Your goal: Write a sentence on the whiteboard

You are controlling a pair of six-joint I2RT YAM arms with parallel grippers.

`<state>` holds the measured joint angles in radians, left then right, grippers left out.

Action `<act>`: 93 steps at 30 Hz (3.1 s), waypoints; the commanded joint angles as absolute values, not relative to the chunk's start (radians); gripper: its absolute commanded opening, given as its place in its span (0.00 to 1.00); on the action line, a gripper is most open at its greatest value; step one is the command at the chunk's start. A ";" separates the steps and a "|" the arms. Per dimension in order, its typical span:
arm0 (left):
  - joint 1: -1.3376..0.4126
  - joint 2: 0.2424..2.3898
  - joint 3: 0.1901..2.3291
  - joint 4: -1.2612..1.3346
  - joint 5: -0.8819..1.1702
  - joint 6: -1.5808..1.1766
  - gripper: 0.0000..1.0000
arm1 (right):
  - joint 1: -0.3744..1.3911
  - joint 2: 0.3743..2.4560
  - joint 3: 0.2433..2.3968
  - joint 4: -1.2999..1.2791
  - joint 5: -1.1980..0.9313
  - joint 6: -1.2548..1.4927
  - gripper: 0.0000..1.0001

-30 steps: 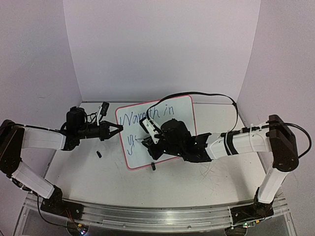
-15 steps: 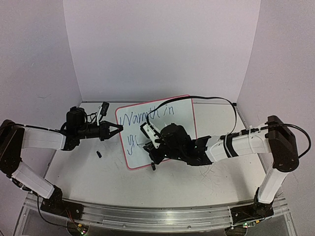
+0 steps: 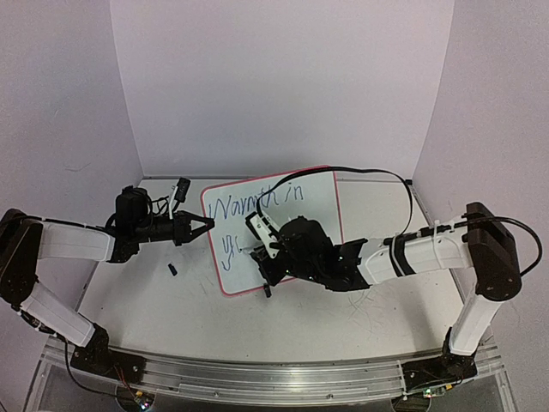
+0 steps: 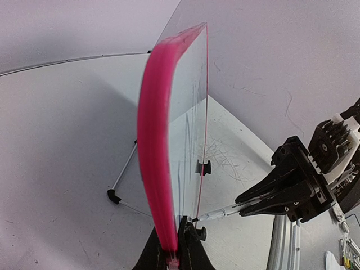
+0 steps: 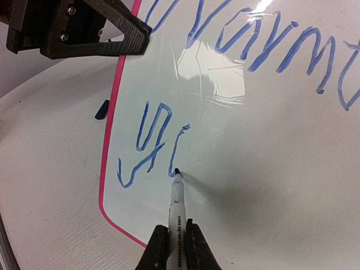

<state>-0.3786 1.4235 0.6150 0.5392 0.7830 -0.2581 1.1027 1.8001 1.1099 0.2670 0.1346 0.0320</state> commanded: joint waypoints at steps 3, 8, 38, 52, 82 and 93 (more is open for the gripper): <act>-0.377 1.413 0.626 0.506 0.723 -0.179 0.00 | 1.080 1.777 1.122 0.313 0.230 0.053 0.00; -0.377 1.412 0.625 0.506 0.721 -0.180 0.00 | 1.077 1.786 1.137 0.320 0.232 0.054 0.00; -0.377 1.408 0.624 0.505 0.719 -0.178 0.00 | 1.063 1.823 1.182 0.357 0.206 0.046 0.00; -0.377 1.410 0.624 0.504 0.716 -0.176 0.00 | 1.077 1.819 1.136 0.323 0.151 0.063 0.00; -0.378 1.408 0.632 0.502 0.721 -0.181 0.00 | 1.057 1.733 1.101 0.368 0.090 0.038 0.00; -0.377 1.420 0.635 0.500 0.723 -0.177 0.00 | 1.056 1.753 1.119 0.376 0.084 0.030 0.00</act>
<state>-0.3786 1.4204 0.6151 0.5308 0.7872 -0.2577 1.0527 1.7359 1.0737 0.3435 0.0811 0.0406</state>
